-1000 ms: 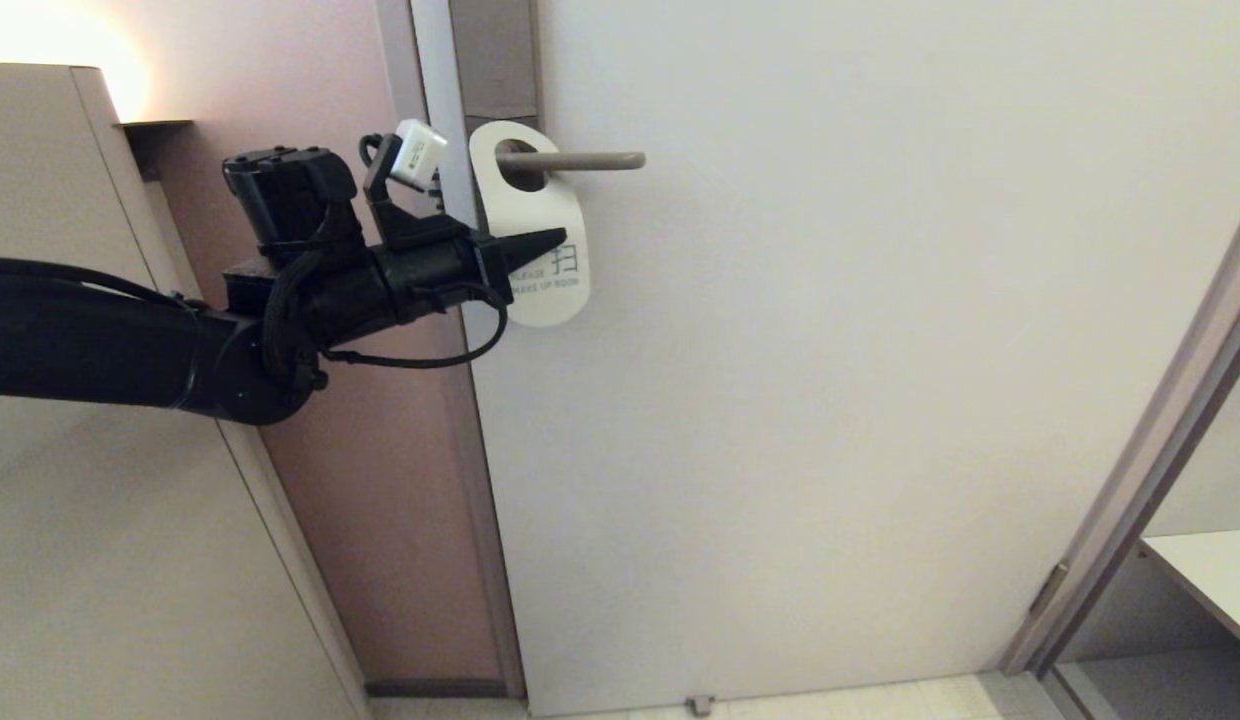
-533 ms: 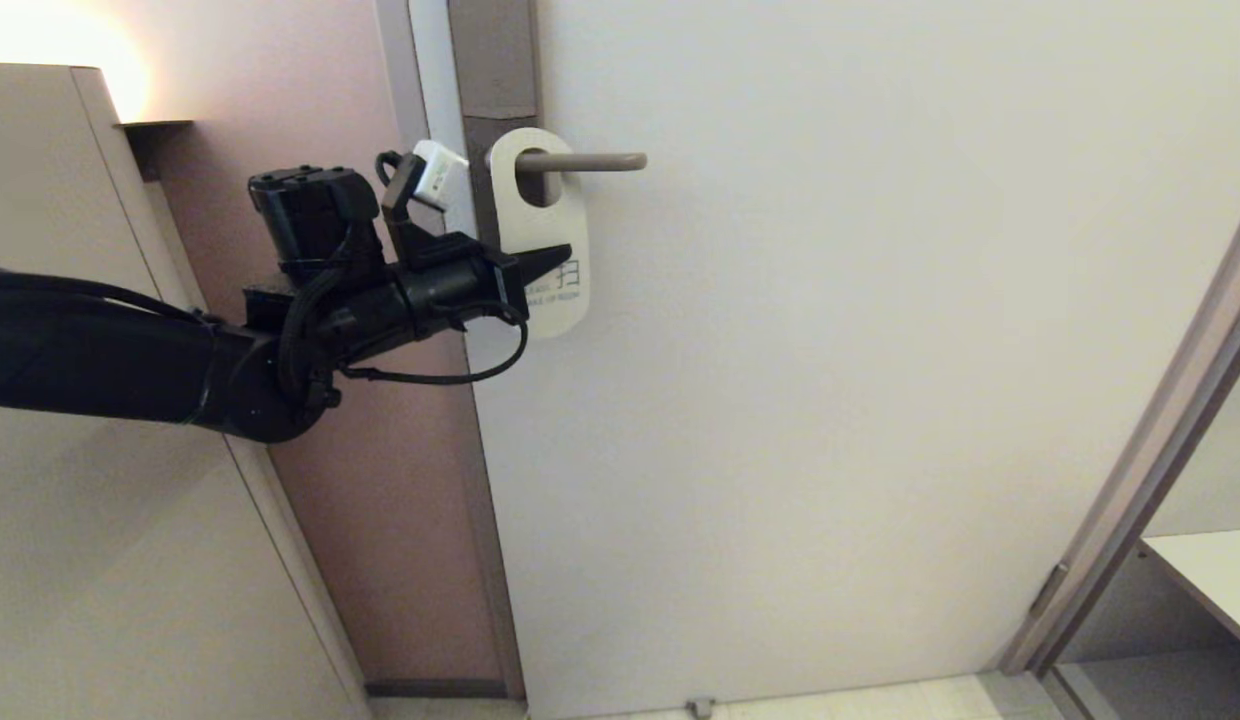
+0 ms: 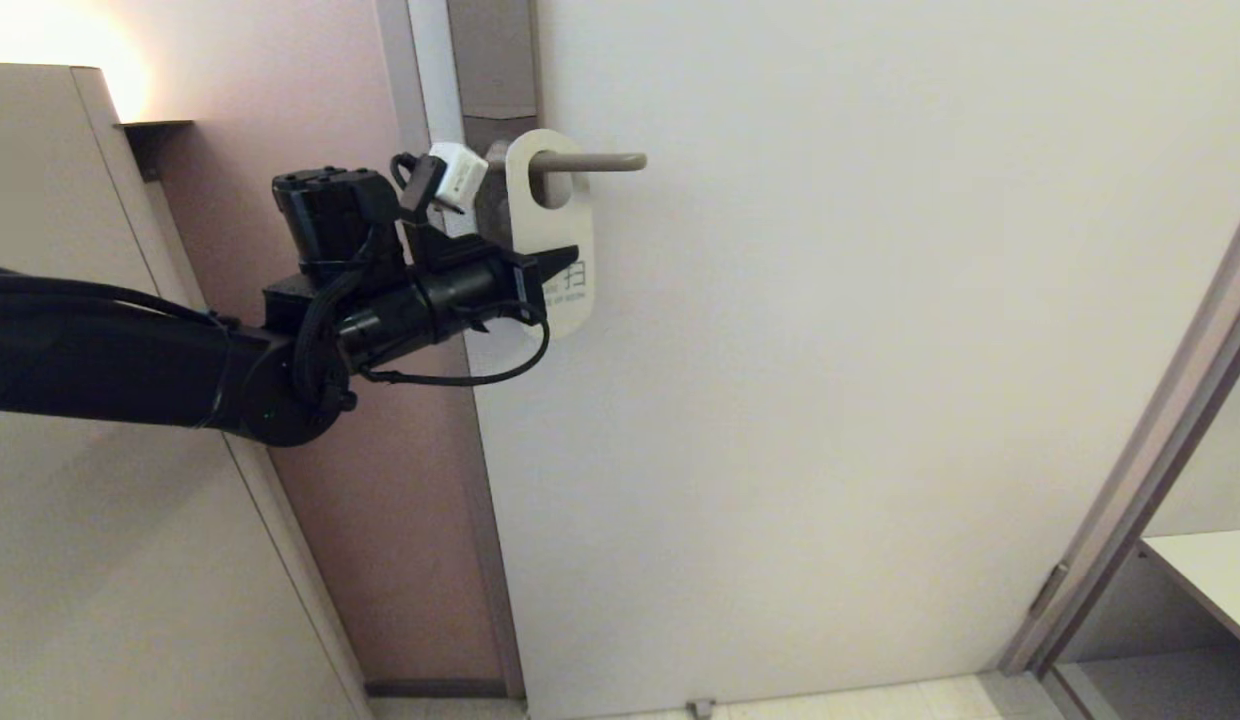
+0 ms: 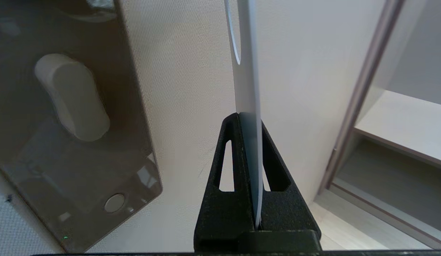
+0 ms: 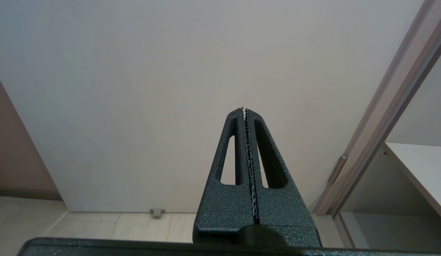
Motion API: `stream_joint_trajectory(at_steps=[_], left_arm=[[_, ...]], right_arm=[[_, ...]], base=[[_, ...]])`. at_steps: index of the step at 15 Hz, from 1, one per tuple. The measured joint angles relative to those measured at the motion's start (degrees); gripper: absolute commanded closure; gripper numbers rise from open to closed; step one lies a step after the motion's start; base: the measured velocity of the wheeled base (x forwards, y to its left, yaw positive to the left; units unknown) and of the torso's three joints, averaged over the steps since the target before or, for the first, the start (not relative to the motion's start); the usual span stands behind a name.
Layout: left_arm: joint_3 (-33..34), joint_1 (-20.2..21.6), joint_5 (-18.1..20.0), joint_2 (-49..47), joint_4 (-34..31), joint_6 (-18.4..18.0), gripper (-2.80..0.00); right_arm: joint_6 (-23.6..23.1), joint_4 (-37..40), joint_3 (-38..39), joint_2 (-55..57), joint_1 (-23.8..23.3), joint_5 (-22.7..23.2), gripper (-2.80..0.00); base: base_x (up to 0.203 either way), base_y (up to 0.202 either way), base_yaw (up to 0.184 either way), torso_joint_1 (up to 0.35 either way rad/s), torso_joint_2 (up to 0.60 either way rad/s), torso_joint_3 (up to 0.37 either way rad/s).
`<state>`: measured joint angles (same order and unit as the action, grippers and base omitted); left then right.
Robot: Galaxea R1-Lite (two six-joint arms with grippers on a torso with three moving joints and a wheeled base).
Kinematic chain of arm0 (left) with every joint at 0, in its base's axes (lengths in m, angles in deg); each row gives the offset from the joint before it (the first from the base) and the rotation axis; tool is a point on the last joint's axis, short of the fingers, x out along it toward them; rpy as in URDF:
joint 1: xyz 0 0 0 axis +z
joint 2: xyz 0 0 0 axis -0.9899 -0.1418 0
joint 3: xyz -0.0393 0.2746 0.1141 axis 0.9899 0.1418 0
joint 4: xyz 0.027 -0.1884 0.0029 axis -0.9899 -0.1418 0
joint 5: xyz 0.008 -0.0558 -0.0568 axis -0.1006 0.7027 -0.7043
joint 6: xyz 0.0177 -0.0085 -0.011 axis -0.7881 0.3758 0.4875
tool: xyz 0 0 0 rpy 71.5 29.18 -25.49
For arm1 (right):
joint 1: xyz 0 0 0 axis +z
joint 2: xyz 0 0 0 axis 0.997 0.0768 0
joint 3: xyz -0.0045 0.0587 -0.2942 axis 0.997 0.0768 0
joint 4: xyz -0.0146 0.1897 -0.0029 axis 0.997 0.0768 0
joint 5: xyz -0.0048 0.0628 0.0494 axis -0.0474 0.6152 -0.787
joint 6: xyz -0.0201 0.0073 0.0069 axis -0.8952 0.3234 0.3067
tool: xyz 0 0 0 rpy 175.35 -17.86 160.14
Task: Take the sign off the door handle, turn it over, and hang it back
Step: Take down the sign
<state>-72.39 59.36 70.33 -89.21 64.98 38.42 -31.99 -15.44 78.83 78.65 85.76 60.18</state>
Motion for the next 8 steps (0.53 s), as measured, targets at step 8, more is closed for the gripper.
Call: stream_joint_trajectory(at_steps=[8], left_arm=[[-4.10,-1.68,-5.62,-0.48,-4.54,-1.63,0.00]], right_arm=[[-0.03,0.02,0.00,0.00,0.00,0.01,0.00]], base=[[0.000,0.000,0.000,0.000,0.00,0.000]])
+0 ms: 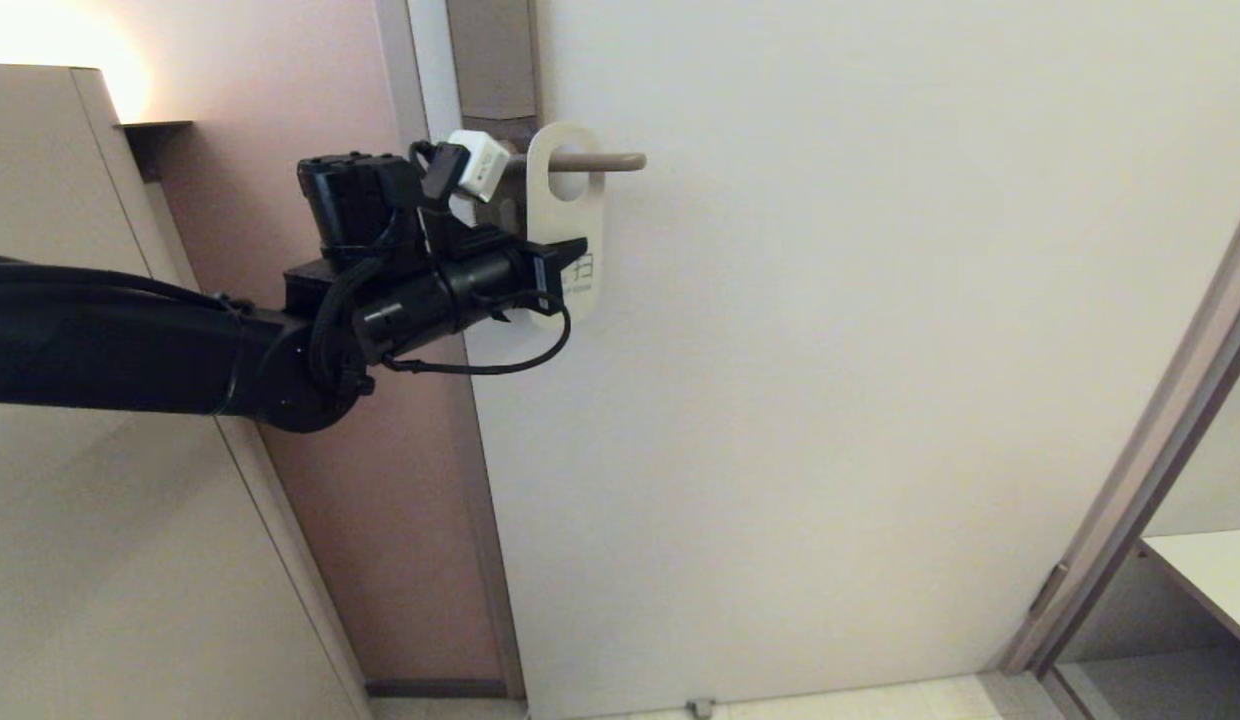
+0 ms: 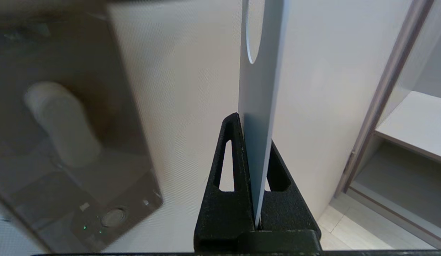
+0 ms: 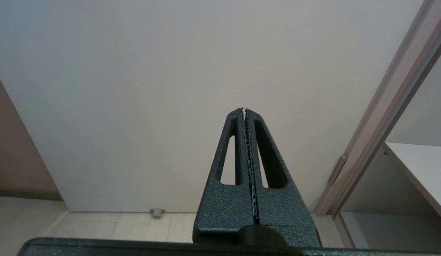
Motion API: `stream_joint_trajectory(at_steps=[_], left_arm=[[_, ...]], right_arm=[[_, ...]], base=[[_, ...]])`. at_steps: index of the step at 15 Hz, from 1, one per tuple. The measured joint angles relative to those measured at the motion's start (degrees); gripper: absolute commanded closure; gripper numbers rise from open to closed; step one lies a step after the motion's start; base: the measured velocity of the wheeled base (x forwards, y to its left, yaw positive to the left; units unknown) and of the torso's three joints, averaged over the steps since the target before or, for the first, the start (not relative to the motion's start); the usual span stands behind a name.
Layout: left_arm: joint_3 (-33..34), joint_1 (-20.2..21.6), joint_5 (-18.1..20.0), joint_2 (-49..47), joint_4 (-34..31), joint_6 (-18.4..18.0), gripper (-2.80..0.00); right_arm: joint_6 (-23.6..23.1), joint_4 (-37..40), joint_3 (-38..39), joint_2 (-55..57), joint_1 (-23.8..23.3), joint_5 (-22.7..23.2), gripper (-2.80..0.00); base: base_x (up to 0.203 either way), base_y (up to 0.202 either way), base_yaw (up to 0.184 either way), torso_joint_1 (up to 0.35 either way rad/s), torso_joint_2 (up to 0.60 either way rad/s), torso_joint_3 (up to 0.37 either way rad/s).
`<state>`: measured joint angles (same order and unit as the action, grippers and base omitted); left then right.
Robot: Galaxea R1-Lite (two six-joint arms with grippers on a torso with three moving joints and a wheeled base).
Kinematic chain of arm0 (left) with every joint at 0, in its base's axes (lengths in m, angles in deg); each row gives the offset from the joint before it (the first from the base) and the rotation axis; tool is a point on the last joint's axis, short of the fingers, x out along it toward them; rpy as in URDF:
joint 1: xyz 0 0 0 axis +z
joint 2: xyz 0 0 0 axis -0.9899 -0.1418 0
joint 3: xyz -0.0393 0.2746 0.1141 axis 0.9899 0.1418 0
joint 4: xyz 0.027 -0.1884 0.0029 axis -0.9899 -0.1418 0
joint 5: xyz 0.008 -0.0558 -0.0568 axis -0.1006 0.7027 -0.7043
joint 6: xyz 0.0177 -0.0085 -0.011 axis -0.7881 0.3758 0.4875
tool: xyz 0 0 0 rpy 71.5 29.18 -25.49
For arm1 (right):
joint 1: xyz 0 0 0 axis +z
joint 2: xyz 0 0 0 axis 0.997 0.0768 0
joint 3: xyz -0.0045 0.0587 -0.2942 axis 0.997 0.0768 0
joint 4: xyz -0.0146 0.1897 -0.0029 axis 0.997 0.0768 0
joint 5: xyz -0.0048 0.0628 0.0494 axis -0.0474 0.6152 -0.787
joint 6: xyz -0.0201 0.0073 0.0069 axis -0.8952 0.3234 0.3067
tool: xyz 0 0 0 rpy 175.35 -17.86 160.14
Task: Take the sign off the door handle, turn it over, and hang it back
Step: Take down the sign
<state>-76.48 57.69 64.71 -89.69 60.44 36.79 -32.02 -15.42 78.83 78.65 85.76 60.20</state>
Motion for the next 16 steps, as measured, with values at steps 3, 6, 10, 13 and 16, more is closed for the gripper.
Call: stream_joint_trajectory(at_steps=[3,6,10,13,16], left_arm=[[-2.03,-0.51,-0.80,-0.83,-0.81,-0.04,0.00],[-4.01,-0.75,-1.78,-2.10,-1.76,-0.06,0.00],[-6.09,-1.52,-4.24,-3.90,-2.13,-0.15,0.00],[-6.72,-2.20,-7.50,-4.59,-2.82,-1.06,0.00],[-7.38,-3.12,-10.26,-5.09,-2.87,-1.21,0.00]], right_arm=[[0.01,0.00,0.00,0.00,0.00,0.00,0.00],[0.01,0.00,0.00,0.00,0.00,0.00,0.00],[-0.01,0.00,0.00,0.00,0.00,0.00,0.00],[0.01,-0.02,0.00,0.00,0.00,0.00,0.00],[0.01,-0.02,0.00,0.00,0.00,-0.02,0.00]], base=[[0.000,0.000,0.000,0.000,0.00,0.000],[0.000,0.000,0.000,0.000,0.00,0.000],[0.000,0.000,0.000,0.000,0.00,0.000],[0.000,0.000,0.000,0.000,0.00,0.000],[0.000,0.000,0.000,0.000,0.00,0.000]])
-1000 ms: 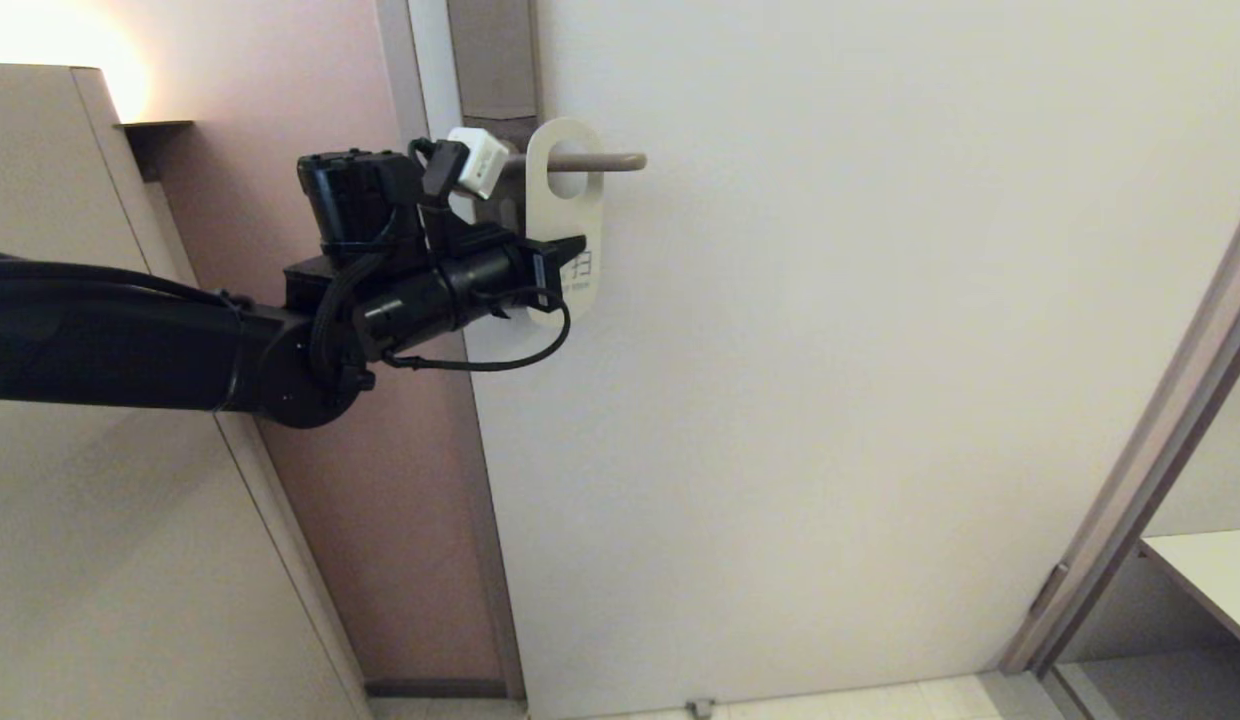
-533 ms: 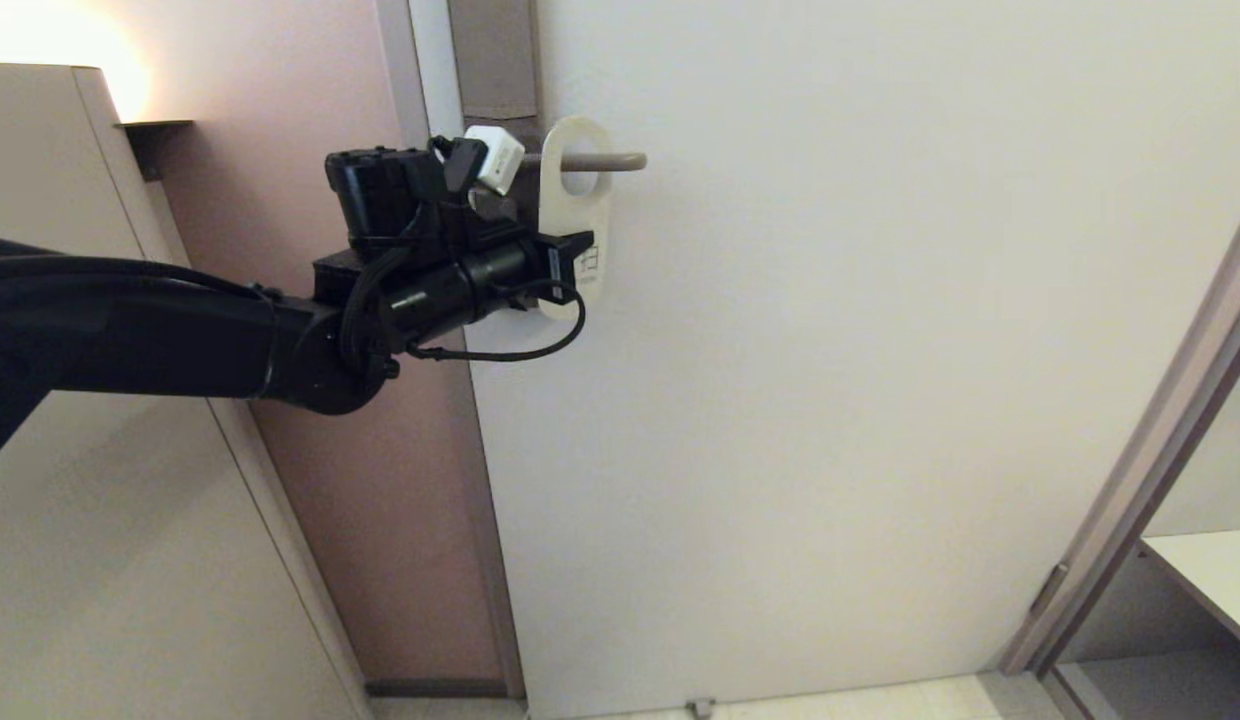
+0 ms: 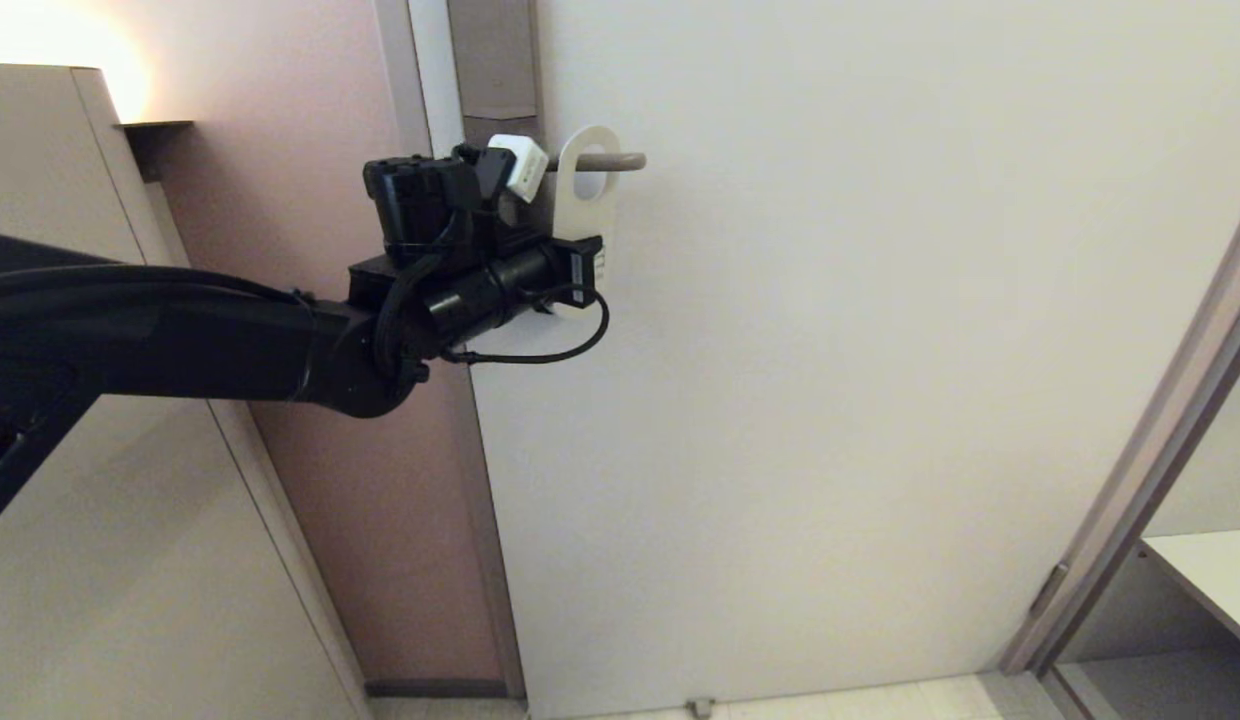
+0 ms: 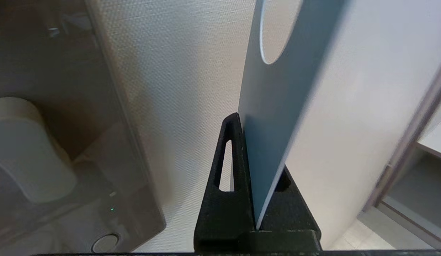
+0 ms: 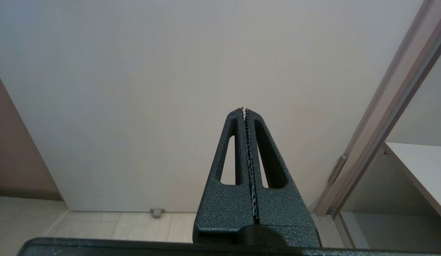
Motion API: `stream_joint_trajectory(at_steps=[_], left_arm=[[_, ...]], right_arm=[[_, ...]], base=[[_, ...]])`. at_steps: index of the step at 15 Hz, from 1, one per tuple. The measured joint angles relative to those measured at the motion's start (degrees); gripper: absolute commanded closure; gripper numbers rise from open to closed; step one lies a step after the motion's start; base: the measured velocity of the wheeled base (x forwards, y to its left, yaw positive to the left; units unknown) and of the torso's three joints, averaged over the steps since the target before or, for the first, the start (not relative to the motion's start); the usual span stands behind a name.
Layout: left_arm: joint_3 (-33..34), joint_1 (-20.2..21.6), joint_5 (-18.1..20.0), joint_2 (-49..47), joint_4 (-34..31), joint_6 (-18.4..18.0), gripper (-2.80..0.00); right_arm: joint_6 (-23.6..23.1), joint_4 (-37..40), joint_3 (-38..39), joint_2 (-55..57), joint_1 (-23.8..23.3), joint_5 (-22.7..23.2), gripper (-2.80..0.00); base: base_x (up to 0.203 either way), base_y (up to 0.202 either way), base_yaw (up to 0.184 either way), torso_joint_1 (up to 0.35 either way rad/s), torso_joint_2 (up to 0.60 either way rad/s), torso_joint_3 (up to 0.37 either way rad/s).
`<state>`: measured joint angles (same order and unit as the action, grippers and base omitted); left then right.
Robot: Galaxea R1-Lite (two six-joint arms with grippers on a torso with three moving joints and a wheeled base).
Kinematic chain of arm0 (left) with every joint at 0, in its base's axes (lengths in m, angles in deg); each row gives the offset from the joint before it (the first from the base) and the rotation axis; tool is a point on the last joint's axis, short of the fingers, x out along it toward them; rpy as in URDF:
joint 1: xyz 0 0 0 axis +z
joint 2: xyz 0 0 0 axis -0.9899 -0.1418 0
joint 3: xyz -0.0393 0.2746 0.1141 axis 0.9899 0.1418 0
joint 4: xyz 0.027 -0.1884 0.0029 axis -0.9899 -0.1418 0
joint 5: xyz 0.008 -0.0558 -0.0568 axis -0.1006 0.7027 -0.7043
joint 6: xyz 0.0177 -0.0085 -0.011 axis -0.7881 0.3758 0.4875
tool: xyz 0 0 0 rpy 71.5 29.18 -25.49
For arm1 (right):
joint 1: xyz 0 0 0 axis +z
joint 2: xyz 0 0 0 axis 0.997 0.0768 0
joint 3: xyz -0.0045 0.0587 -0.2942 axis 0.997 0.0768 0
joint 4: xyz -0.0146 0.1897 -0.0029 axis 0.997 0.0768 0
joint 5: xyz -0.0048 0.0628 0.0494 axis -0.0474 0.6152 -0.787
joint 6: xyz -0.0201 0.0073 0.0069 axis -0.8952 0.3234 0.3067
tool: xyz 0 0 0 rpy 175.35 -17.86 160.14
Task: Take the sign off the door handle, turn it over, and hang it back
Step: Take down the sign
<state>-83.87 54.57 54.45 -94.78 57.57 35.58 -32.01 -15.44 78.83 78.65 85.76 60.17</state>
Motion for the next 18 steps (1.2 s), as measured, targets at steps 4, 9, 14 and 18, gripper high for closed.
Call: stream_joint_trajectory(at_steps=[4,9,14,18], left_arm=[[-1.36,-0.89,-1.57,-1.00,-0.37,-0.01,0.00],[-6.28,-2.10,-1.54,-2.76,-2.81,0.02,0.00],[-7.83,-3.66,-2.24,-3.72,-3.62,0.02,0.00],[-8.00,-4.00,-2.29,-4.06,-3.62,-0.06,0.00]], right_arm=[[0.00,0.00,0.00,0.00,0.00,0.02,0.00],[0.00,0.02,0.00,0.00,0.00,0.00,0.00],[-0.02,0.04,0.00,0.00,0.00,0.01,0.00],[-0.02,0.00,0.00,0.00,0.00,0.02,0.00]], base=[[0.000,0.000,0.000,0.000,0.00,0.000],[0.000,0.000,0.000,0.000,0.00,0.000],[0.000,0.000,0.000,0.000,0.00,0.000],[0.000,0.000,0.000,0.000,0.00,0.000]])
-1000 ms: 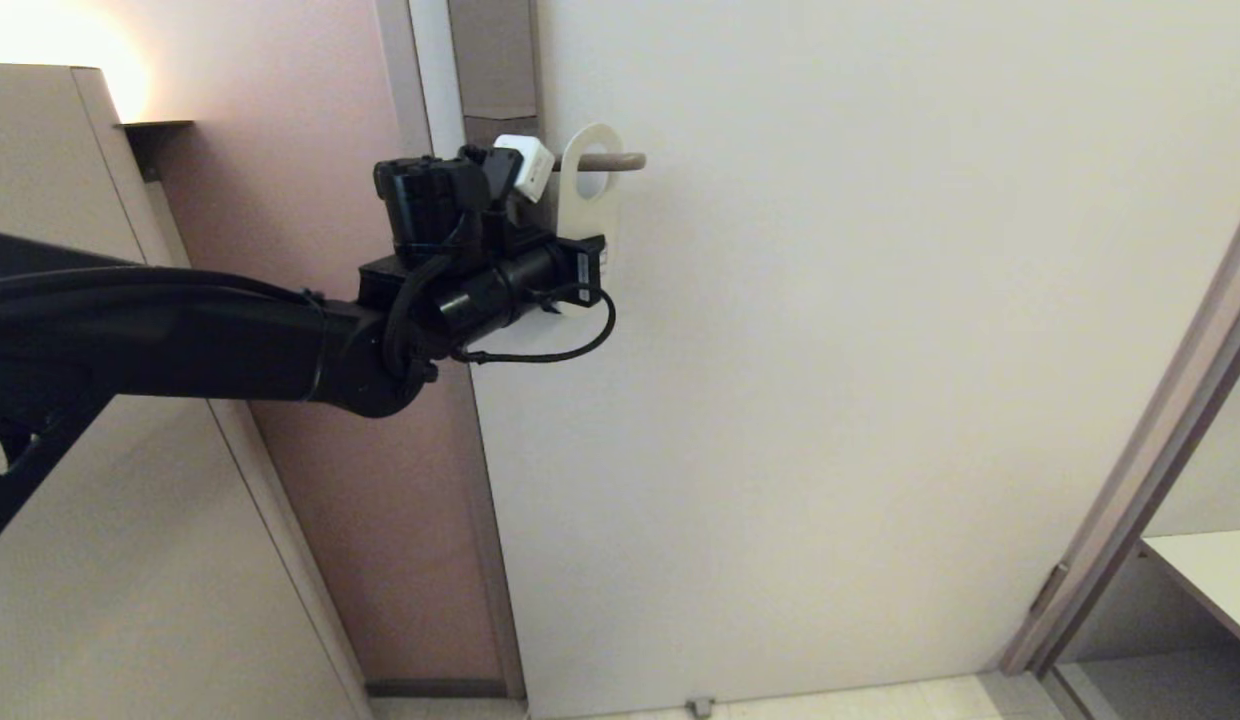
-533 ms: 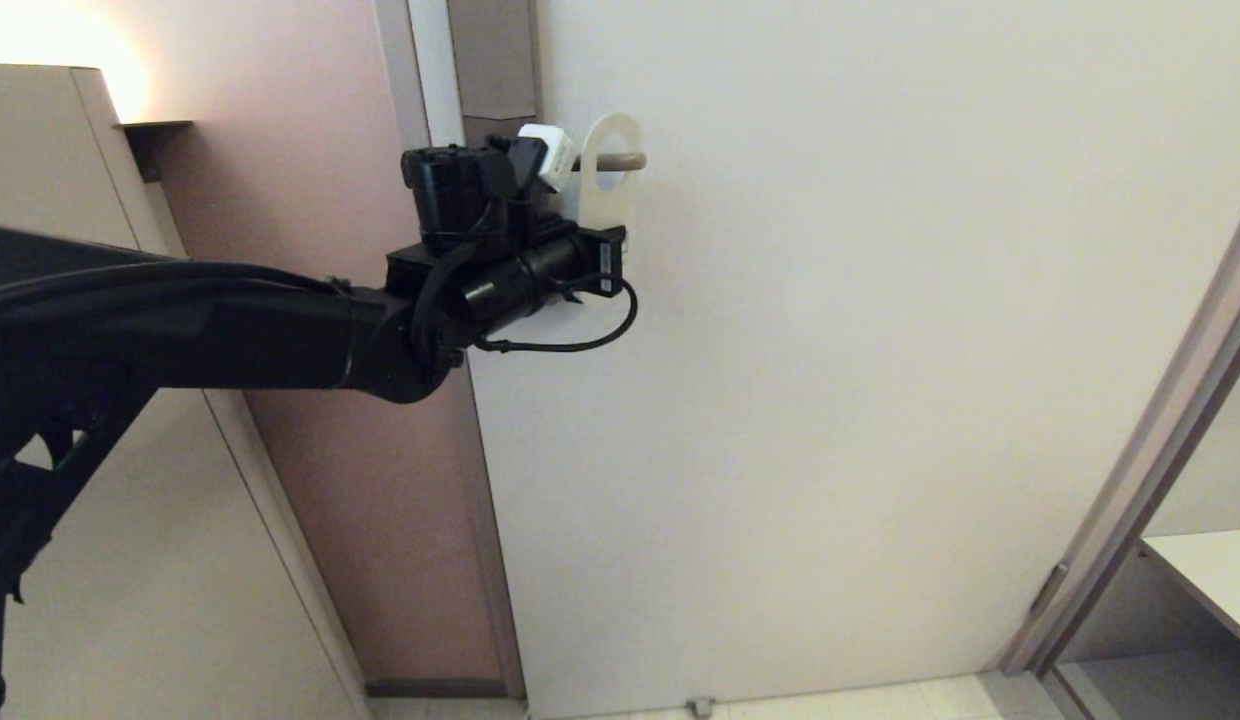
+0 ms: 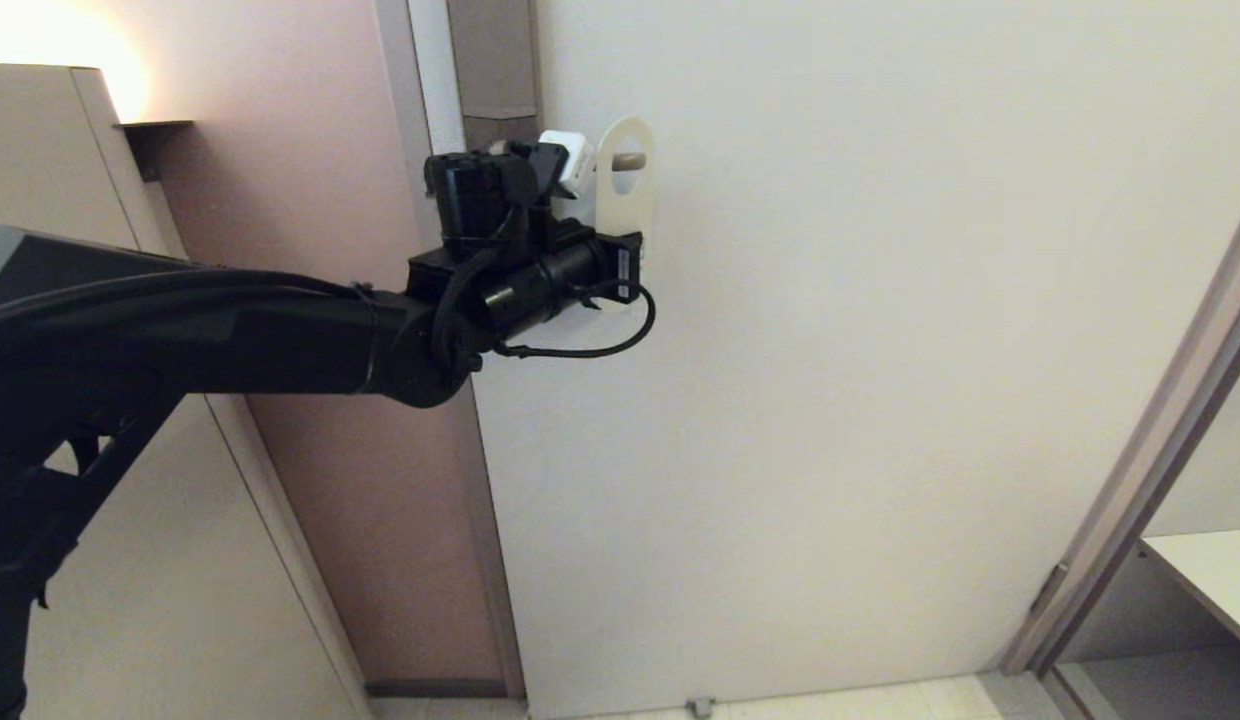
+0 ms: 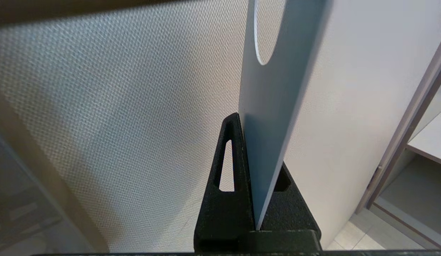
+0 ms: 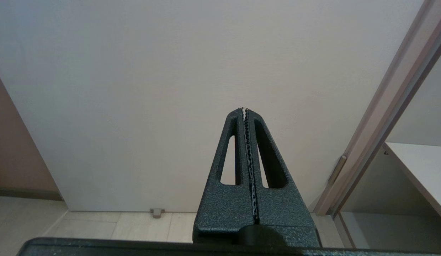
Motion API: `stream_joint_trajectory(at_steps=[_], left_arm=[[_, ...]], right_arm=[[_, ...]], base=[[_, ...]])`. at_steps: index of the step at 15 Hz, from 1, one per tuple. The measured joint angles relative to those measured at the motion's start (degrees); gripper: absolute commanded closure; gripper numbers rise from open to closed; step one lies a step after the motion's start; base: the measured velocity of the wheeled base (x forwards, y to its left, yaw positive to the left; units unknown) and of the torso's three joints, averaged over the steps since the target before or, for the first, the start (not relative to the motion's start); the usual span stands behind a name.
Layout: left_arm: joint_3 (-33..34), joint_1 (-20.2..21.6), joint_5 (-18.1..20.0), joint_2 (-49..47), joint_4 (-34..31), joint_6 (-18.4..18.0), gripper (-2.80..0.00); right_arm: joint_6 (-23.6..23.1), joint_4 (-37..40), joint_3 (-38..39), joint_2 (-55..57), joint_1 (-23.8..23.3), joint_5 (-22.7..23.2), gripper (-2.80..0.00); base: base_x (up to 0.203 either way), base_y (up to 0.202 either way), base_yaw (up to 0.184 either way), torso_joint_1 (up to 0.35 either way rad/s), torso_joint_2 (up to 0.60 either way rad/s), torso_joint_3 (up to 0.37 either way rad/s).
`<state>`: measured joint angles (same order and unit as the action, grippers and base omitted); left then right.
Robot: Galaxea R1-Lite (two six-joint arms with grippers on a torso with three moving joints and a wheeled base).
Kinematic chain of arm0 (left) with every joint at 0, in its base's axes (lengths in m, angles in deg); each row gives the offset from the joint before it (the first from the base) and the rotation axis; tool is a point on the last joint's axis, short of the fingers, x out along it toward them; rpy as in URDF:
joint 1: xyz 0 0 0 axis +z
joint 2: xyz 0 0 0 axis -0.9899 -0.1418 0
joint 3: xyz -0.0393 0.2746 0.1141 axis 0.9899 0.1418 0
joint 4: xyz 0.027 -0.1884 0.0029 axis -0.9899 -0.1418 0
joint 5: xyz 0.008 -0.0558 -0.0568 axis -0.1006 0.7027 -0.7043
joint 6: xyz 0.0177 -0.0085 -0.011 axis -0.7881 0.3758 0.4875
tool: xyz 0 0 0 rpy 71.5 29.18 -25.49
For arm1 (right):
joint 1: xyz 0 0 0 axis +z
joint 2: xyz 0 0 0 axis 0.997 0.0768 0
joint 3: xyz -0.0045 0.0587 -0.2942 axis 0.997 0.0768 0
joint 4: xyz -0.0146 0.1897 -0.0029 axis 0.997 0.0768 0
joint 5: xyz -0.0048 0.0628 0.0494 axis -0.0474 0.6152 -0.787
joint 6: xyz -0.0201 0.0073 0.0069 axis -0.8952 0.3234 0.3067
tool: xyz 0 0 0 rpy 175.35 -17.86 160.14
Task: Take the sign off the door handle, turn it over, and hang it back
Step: Take down the sign, then hand it to the other hand
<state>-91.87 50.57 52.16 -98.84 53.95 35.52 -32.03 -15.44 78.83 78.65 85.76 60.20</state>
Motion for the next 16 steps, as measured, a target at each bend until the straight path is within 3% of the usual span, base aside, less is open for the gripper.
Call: stream_joint_trajectory(at_steps=[7,16], left_arm=[[-2.19,-1.00,0.02,-0.99,-0.93,0.00,0.00],[-1.93,-5.67,0.62,-0.67,-1.05,0.16,0.00]], right_arm=[[0.04,0.02,0.00,0.00,0.00,-0.02,0.00],[0.02,0.01,0.00,0.00,-0.01,0.00,0.00]], base=[[0.000,0.000,0.000,0.000,0.00,0.000],[0.000,0.000,0.000,0.000,0.00,0.000]])
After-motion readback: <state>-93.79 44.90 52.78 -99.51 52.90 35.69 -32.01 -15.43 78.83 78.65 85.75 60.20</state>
